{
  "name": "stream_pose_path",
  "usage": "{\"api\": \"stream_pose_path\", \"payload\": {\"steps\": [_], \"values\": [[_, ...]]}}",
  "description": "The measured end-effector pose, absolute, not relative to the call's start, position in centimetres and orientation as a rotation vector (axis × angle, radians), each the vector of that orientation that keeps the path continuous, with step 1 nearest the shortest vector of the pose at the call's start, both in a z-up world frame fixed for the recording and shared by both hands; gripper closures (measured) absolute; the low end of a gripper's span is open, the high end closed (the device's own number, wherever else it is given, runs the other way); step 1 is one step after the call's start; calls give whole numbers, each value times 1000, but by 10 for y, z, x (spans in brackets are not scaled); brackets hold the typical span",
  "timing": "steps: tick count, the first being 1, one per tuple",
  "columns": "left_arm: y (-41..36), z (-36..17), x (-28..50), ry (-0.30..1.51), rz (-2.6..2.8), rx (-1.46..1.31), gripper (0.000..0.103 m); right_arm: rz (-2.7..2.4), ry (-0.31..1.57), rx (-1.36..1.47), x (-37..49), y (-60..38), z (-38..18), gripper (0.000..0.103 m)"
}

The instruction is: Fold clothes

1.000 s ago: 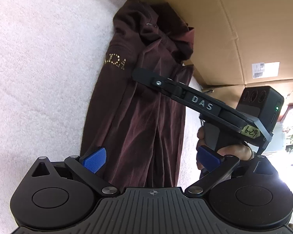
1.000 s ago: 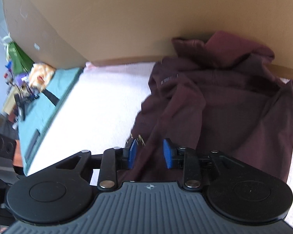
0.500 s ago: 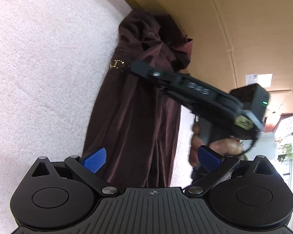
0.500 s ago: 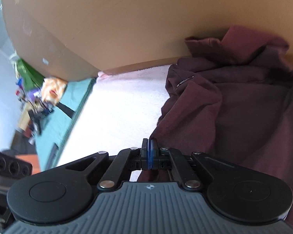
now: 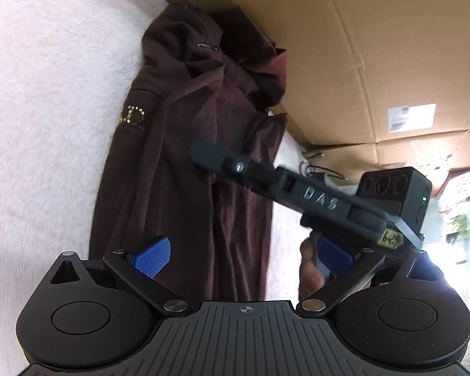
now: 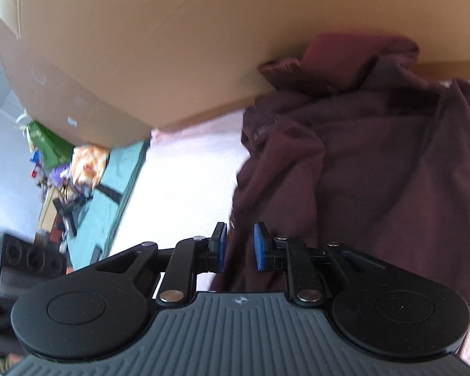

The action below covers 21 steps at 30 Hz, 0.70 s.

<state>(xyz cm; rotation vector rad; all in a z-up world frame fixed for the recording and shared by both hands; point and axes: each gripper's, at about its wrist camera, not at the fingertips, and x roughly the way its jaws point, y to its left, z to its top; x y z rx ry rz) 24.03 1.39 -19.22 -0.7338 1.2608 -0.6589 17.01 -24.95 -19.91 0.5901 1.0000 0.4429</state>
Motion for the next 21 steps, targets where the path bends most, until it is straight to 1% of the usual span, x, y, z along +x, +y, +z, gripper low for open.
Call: {"api": "stream_pose_path", "payload": {"steps": [3, 4, 7, 10, 13, 16, 21], "values": [[13, -202, 250, 1270, -626, -715, 0, 327, 1020, 489, 165, -251, -209, 85], [16, -206, 251, 1279, -611, -728, 0, 281, 1016, 479, 164, -253, -211, 81], [26, -213, 255, 1281, -599, -789, 0, 265, 988, 537, 154, -266, -205, 81], [30, -207, 256, 1266, -596, -810, 0, 284, 961, 534, 145, -266, -194, 81], [32, -201, 258, 1251, -598, -822, 0, 315, 982, 495, 140, -258, -192, 81], [31, -198, 261, 1238, -605, -828, 0, 312, 1004, 379, 133, -248, -195, 81], [35, -200, 261, 1240, -589, -863, 0, 329, 927, 25, 114, -231, -182, 81]]}}
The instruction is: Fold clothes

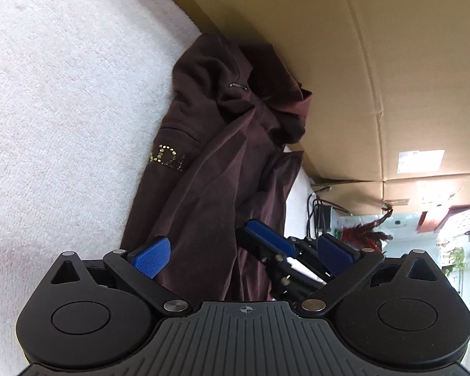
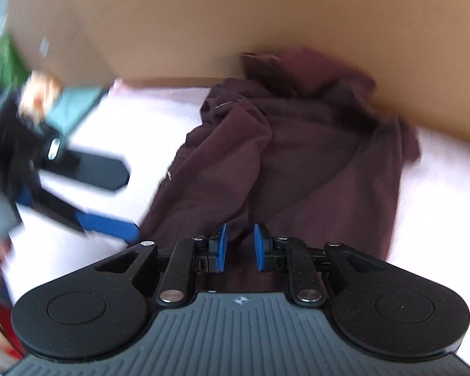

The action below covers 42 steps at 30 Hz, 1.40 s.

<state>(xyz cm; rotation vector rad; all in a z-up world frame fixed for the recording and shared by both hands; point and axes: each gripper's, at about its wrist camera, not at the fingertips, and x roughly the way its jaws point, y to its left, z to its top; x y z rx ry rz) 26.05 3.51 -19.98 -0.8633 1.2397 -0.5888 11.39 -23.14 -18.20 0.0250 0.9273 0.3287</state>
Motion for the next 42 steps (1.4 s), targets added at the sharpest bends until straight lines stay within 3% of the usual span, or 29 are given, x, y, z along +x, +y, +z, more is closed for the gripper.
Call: {"api": "stream_pose_path", "payload": {"steps": [6, 9, 11, 14, 15, 16, 32, 35, 41, 42], "values": [[37, -200, 261, 1241, -570, -869, 0, 408, 914, -139, 113, -214, -187, 74], [36, -201, 261, 1242, -565, -867, 0, 407, 896, -171, 117, -211, -189, 58], [36, -201, 261, 1244, -563, -868, 0, 417, 882, -193, 119, -209, -188, 58], [35, -203, 260, 1246, -560, -867, 0, 442, 867, -216, 120, -208, -187, 67], [35, -203, 260, 1248, -558, -866, 0, 454, 871, -220, 120, -208, -187, 88], [35, -204, 260, 1248, -557, -867, 0, 463, 881, -220, 121, -209, -187, 99], [40, -202, 262, 1227, -544, -884, 0, 348, 932, -34, 137, -242, -191, 101], [39, -195, 267, 1206, -564, -896, 0, 291, 897, -2, 129, -249, -183, 96], [21, -188, 303, 1183, -585, -892, 0, 377, 865, 98, 124, -243, -170, 96], [17, -184, 308, 1176, -587, -877, 0, 374, 873, 112, 127, -242, -171, 91]]}}
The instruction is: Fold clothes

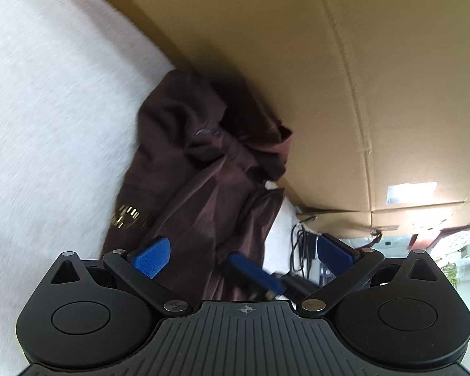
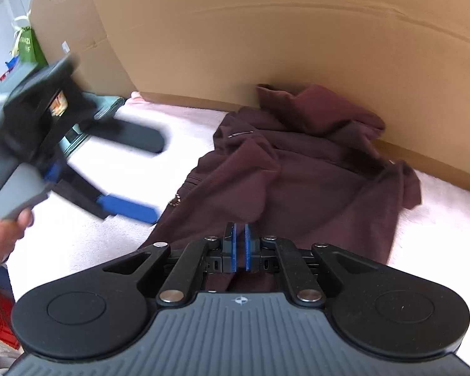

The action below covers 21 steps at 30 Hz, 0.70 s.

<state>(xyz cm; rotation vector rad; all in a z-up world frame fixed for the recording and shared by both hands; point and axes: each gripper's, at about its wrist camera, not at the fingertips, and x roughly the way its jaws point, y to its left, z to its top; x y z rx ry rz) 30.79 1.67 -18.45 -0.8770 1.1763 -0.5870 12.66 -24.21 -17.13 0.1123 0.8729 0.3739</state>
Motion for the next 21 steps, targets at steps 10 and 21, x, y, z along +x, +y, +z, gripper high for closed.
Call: {"api": "stream_pose_path", "payload": {"steps": [10, 21], "values": [[-31, -187, 347, 1177, -561, -732, 0, 340, 960, 217, 143, -243, -194, 75], [-2, -183, 357, 1132, -443, -676, 0, 315, 967, 295, 133, -265, -194, 77]]}}
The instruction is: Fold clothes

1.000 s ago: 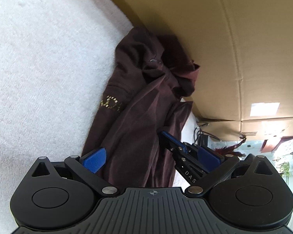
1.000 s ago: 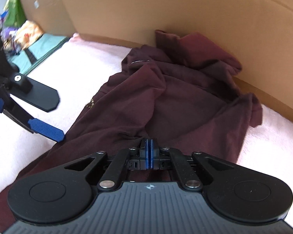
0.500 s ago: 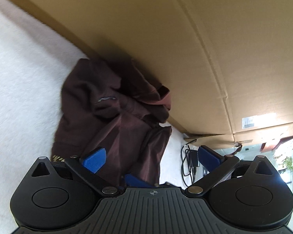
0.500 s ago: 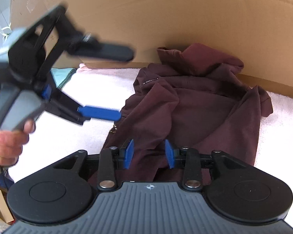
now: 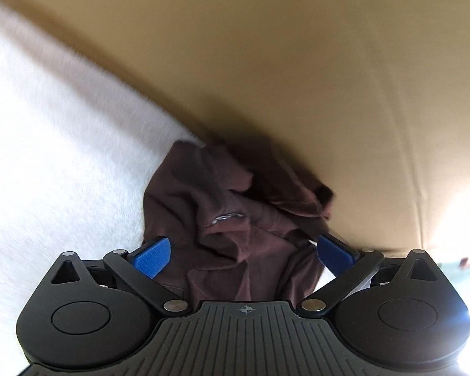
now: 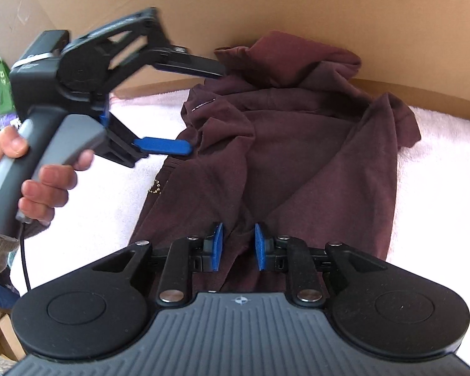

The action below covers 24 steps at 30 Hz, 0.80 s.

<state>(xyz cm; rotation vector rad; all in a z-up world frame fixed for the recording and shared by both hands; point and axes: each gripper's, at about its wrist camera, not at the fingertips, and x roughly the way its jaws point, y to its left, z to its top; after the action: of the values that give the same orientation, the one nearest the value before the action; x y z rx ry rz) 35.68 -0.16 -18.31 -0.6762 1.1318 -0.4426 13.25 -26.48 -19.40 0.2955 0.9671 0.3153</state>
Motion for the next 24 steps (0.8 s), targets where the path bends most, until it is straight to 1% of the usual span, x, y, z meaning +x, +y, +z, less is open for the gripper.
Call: {"api": "stream_pose_path", "payload": {"steps": [2, 3, 4, 5, 6, 9, 11, 14, 17, 18, 20, 21, 22, 23, 24], "values": [[-6, -171, 351, 1093, -475, -543, 0, 315, 949, 303, 127, -268, -187, 76], [-9, -165, 348, 1072, -491, -476, 0, 315, 943, 308, 126, -269, -185, 73], [-13, -164, 348, 1073, -513, -434, 1, 313, 939, 315, 126, -271, -184, 68], [-18, -164, 347, 1075, -536, -393, 3, 311, 934, 322, 125, -272, -182, 66], [-22, -165, 347, 1076, -559, -351, 8, 308, 932, 331, 125, -273, -182, 63], [-29, -177, 352, 1122, -585, -355, 15, 300, 934, 355, 127, -274, -183, 61], [-34, -185, 353, 1150, -594, -370, 17, 289, 939, 368, 125, -275, -184, 58], [-42, -192, 356, 1167, -581, -382, 19, 283, 941, 375, 122, -277, -186, 56], [-45, -197, 362, 1164, -555, -405, 25, 278, 944, 380, 122, -279, -188, 54], [-44, -197, 365, 1159, -550, -418, 29, 275, 944, 379, 122, -280, -188, 53], [-44, -197, 370, 1151, -546, -438, 43, 268, 943, 378, 121, -280, -189, 47], [-44, -196, 372, 1147, -547, -444, 56, 264, 943, 376, 120, -280, -189, 46], [-44, -195, 375, 1140, -546, -444, 61, 262, 944, 375, 120, -280, -190, 46], [-45, -194, 377, 1134, -545, -444, 61, 262, 945, 373, 120, -279, -191, 46], [-46, -193, 378, 1126, -544, -431, 67, 262, 946, 371, 120, -279, -191, 46]]}}
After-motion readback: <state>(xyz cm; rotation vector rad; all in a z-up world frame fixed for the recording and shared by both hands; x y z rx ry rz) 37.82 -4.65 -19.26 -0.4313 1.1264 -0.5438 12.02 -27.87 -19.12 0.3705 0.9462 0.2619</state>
